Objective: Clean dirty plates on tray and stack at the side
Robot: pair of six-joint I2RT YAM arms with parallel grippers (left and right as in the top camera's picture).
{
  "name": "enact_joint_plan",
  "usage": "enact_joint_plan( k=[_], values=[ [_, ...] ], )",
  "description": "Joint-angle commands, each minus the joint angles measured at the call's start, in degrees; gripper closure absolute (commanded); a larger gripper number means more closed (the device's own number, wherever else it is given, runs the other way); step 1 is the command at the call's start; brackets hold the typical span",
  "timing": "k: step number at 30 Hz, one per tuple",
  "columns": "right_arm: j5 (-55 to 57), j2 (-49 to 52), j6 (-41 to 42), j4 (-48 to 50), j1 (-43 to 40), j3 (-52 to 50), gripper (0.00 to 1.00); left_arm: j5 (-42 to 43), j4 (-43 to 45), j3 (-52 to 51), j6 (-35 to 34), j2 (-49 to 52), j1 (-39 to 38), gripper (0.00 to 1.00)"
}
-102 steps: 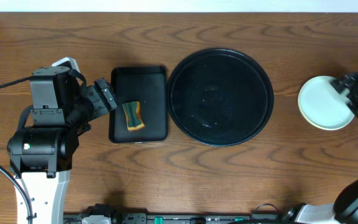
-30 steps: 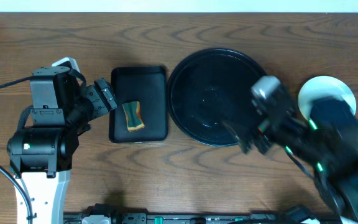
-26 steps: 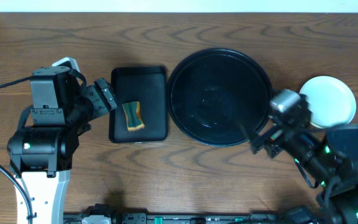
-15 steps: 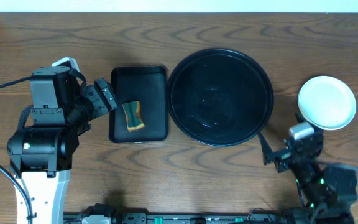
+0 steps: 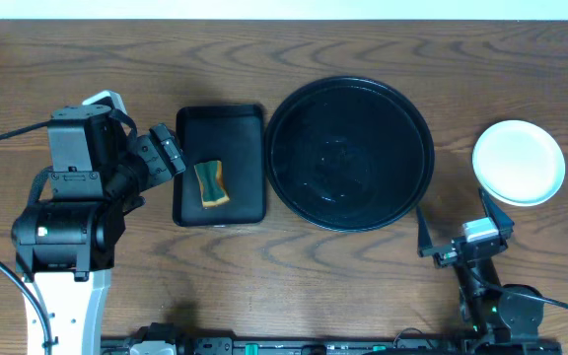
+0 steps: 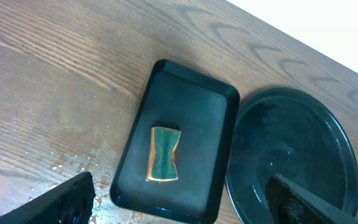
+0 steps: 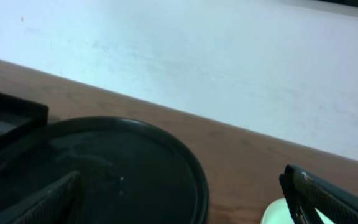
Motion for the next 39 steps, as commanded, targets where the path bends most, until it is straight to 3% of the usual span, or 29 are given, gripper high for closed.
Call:
enact_joint_plan(
  k=[1, 10, 32, 39],
  values=[
    [0.5, -0.5, -0.4, 1.7, -1.1, -2.9, 0.01, 0.3, -0.1, 1.0, 0.3, 0.0, 0.2, 0.11],
    [0.5, -0.5, -0.3, -2.7, -1.2, -2.9, 0.01, 0.3, -0.1, 1.0, 0.3, 0.0, 0.2, 0.11],
    [0.5, -0.3, -0.4, -2.7, -1.2, -2.9, 0.01, 0.3, -0.2, 1.0, 0.4, -0.5, 0.2, 0.11],
    [0.5, -0.3, -0.4, -2.7, -1.2, -2.9, 0.01, -9.7, 4.3, -6.0, 2.3, -11.1, 0.2, 0.11]
  ],
)
